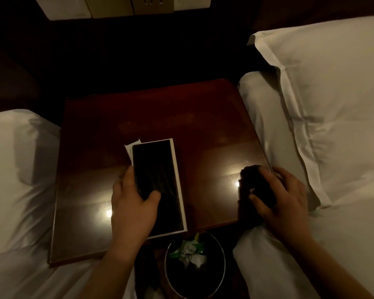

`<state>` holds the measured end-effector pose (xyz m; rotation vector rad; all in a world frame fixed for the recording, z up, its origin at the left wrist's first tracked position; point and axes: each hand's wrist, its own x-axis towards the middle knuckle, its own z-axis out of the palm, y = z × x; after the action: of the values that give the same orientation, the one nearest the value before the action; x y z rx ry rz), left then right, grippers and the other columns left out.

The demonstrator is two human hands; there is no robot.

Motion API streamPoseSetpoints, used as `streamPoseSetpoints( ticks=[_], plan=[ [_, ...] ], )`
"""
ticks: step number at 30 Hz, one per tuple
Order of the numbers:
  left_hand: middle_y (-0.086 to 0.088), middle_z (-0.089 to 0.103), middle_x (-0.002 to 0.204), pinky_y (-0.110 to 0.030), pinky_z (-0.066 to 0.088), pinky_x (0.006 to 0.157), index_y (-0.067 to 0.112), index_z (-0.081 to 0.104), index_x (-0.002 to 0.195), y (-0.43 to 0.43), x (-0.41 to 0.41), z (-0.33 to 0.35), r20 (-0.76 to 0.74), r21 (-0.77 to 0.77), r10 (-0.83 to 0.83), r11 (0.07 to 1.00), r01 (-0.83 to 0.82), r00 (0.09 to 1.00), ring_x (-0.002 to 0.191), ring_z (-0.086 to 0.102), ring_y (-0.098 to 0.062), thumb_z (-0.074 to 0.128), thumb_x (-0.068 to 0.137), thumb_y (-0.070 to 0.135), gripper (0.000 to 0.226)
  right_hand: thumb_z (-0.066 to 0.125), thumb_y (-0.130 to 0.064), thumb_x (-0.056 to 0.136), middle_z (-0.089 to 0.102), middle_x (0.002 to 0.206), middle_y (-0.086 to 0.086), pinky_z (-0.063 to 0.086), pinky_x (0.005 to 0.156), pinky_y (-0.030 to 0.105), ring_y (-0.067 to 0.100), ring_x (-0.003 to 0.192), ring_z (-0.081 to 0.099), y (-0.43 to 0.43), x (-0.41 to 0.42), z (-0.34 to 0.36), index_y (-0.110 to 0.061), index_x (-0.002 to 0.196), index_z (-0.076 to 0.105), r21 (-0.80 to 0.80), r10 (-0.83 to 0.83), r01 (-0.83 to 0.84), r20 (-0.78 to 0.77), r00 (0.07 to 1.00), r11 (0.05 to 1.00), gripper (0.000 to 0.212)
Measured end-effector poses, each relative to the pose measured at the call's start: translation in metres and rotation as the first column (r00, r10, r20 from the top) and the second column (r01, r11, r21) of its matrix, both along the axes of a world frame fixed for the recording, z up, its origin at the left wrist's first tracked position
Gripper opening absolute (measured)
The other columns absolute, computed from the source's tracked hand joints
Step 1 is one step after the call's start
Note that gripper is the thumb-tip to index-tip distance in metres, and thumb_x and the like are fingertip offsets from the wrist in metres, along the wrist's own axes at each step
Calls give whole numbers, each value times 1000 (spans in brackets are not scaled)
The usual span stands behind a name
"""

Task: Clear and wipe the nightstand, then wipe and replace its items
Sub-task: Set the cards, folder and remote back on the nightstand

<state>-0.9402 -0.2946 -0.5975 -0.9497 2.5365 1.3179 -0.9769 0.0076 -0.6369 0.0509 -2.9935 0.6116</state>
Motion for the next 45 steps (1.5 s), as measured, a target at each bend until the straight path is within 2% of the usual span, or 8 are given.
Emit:
streamPoseSetpoints(
  ticks=[5, 13, 16, 21, 29, 33, 39, 45],
  plan=[
    [-4, 29, 155, -53, 44, 105, 29, 29, 155, 8, 8, 13, -17, -200, -120, 973, 114, 993, 137, 41, -30, 65, 90, 30, 75, 87, -20, 70, 52, 137, 18, 46, 94, 58, 41, 118, 49, 0, 5, -2, -16, 133, 61, 8, 68, -67, -17, 998, 998, 68],
    [-11, 20, 164, -55, 28, 117, 29, 19, 158, 14, 21, 23, 97, -440, -292, 845, 304, 951, 152, 16, -28, 52, 94, 49, 75, 70, -33, 77, 50, 141, 14, 42, 98, 57, 38, 124, 48, 3, 10, 20, -20, 133, 61, -20, 134, -135, -39, 990, 991, 59],
    [-11, 14, 167, -57, 17, 121, 30, 14, 159, 16, 29, 28, 106, -485, -302, 816, 315, 947, 155, 4, -28, 45, 96, 52, 74, 79, -23, 77, 51, 140, 13, 42, 99, 57, 39, 124, 49, 4, 13, 29, -18, 132, 62, -35, 162, -164, -44, 986, 986, 58],
    [-9, 8, 168, -62, 3, 121, 36, 9, 159, 19, 47, 40, 82, -532, -295, 795, 292, 952, 156, -3, -28, 35, 96, 57, 71, 79, -22, 78, 53, 140, 9, 41, 100, 55, 36, 128, 47, -2, 28, 45, -17, 130, 63, -55, 228, -233, -91, 969, 971, 55],
    [-8, 4, 169, -65, 1, 119, 41, 2, 158, 27, 102, 53, 100, -564, -194, 797, 216, 976, 155, -6, -30, 16, 87, 68, 76, 70, -39, 83, 46, 148, 4, 36, 110, 54, 29, 139, 40, -53, 59, 65, -24, 144, 47, -92, 478, -481, -50, 877, 872, 67],
    [-9, 4, 169, -67, 0, 117, 40, 1, 158, 24, 129, 59, 90, -593, -174, 782, 193, 981, 155, -5, -32, 9, 85, 71, 80, 75, -36, 81, 49, 146, 5, 41, 106, 53, 30, 136, 42, -69, 76, 74, -21, 143, 49, -70, 526, -527, -37, 850, 847, 69],
    [-11, 5, 168, -68, 0, 119, 40, 0, 158, 2, 174, 58, 64, -604, -130, 784, 142, 989, 155, -4, -33, 8, 86, 71, 79, 75, -32, 82, 53, 141, 1, 43, 105, 47, 26, 132, 45, -100, 105, 93, -20, 140, 53, -75, 584, -590, -84, 807, 804, 64],
    [-12, 3, 168, -68, -4, 117, 39, -3, 157, -29, 223, 56, 53, -591, -88, 800, 103, 995, 155, -5, -33, 9, 87, 70, 78, 76, -30, 83, 52, 142, 4, 43, 106, 49, 27, 133, 44, -140, 144, 100, -18, 141, 52, -50, 613, -613, -18, 790, 788, 64]
  ],
)
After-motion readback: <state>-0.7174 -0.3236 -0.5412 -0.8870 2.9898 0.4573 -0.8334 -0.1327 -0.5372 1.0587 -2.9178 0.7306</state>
